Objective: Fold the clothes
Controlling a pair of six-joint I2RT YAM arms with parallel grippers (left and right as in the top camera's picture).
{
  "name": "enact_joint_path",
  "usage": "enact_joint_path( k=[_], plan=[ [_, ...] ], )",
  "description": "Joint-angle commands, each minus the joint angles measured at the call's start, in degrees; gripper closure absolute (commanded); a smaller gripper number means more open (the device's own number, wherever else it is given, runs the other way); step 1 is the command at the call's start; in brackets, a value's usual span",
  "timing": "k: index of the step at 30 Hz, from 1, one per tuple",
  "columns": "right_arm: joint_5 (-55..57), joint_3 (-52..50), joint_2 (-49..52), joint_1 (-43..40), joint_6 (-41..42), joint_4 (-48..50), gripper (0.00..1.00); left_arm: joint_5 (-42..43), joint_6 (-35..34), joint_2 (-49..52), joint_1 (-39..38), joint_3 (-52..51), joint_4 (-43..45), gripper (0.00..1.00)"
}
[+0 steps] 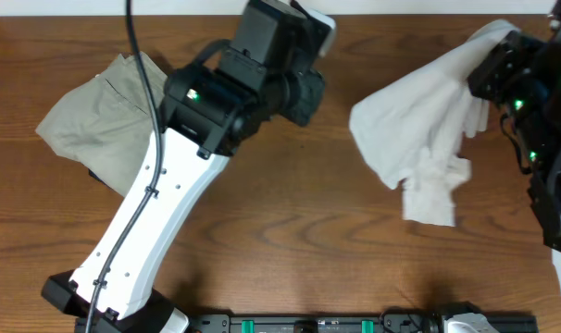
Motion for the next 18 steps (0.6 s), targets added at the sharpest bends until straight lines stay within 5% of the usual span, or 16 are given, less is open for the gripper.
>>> enact_joint_path(
  k=[1,18],
  plan=[
    [0.92,2.62,0.68,-0.24,4.31,1.22,0.99,2.80,-0.07,-0.46,-1.88,0.68,-0.22,0.69],
    [3.89,10.62,0.70,-0.20,5.95,5.20,0.99,5.79,-0.13,0.04,-9.70,-1.62,-1.99,0.57]
  ],
)
